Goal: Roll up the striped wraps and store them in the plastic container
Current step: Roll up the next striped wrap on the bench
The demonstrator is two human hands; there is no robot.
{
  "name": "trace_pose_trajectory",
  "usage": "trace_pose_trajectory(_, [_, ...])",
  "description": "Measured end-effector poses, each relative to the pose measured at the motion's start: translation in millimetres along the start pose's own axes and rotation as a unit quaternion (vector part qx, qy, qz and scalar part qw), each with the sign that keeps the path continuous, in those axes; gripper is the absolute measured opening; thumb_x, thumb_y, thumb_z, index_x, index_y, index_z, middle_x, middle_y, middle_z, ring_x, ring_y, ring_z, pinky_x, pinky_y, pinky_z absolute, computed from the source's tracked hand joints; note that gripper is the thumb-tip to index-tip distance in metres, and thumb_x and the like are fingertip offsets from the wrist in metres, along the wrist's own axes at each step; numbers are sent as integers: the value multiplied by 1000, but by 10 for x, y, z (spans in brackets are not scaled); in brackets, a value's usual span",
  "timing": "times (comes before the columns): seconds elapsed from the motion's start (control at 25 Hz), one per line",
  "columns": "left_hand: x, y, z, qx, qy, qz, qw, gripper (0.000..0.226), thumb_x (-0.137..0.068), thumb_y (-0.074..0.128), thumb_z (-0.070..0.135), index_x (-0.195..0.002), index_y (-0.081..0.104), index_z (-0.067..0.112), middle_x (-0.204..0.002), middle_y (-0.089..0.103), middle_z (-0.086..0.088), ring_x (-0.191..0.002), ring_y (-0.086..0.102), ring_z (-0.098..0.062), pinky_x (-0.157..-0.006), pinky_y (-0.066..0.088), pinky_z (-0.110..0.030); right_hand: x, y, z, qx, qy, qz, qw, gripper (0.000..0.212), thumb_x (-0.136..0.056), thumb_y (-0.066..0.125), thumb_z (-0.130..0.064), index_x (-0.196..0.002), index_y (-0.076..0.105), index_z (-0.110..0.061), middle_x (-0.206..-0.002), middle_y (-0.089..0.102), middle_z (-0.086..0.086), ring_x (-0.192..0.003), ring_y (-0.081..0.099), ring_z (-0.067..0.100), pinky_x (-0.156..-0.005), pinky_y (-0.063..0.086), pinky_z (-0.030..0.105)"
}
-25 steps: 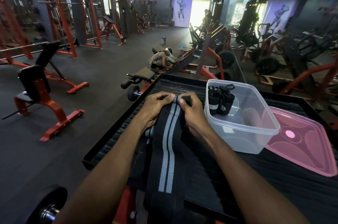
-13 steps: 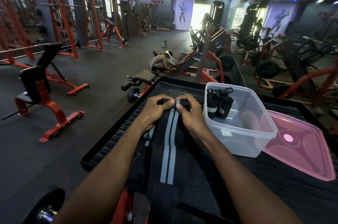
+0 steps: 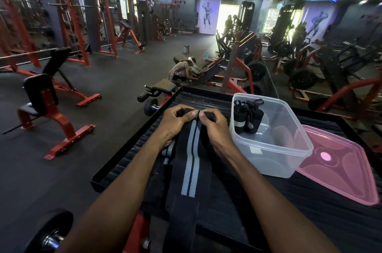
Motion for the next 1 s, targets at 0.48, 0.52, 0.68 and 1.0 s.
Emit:
trace_pose_trajectory(0.48, [14,4,76,31,-15,11,999,7,-90,67,5,-88,71,10,-82,74,-2,-71,70,-8,-69,56,-21,5,18,-46,-46,11,-15,999,7,-95,64,-15,-102,64,-14,-96,71,-1,-89,67,10,-77,52,19])
trace_pose_trajectory(0.52, [24,11,75,31,-11,11,999,10,-90,66,1,-87,70,10,-83,73,-3,-70,69,-9,-68,56,-21,-2,22,-33,-62,35,-17,997,12,-96,64,-20,-105,65,-13,-100,73,1,-93,70,14,-80,54,24])
trace_pose_trajectory(0.68, [-3,3,74,16,-6,-3,1000,7,-89,68,3,-89,70,10,-84,71,-3,-73,67,-7,-73,55,-22,-15,-16,-53,2,-23,-4,1000,9,-96,61,-11,-104,64,-8,-99,71,4,-90,67,14,-83,53,27])
trace_pose_trajectory(1.0, [1,7,74,-39,51,6,998,11,-86,73,7,-89,72,17,-90,71,6,-84,66,-1,-79,51,-14,18,5,-43,-43,62,2,997,19,-96,63,-29,-102,67,-10,-100,74,9,-94,71,24,-84,56,37])
Point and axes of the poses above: each hand's wrist, its own x-axis away from the middle knuckle, its own y-axis out of the palm, z = x × y, the point moved 2 cm from there along -x, towards the middle knuckle
